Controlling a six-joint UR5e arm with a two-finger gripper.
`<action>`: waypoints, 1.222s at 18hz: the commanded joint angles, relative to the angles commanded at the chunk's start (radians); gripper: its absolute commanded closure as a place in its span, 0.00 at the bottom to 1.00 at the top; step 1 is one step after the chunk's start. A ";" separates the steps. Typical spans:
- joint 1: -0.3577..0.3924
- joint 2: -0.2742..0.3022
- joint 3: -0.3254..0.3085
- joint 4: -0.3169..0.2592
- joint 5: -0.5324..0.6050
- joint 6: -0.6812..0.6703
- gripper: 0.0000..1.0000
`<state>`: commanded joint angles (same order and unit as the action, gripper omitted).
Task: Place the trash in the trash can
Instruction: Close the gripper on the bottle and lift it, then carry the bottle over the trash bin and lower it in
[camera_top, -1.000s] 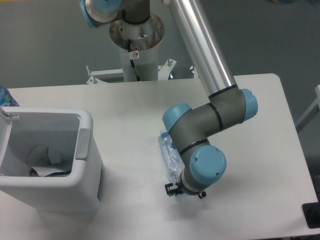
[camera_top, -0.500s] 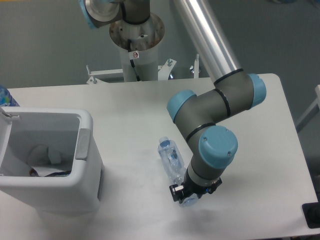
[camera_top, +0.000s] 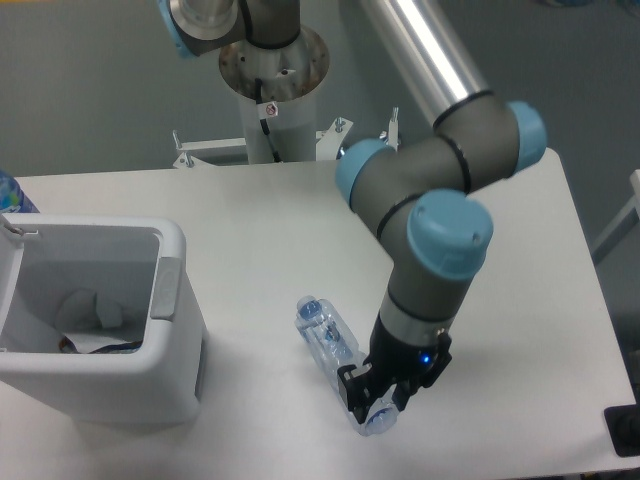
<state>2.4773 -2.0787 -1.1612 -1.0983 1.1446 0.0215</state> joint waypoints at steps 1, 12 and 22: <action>0.003 0.020 0.000 0.008 -0.031 0.003 0.57; 0.006 0.150 0.008 0.186 -0.235 0.006 0.57; -0.047 0.183 0.066 0.190 -0.410 0.002 0.57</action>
<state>2.4300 -1.8960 -1.0953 -0.9081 0.7349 0.0230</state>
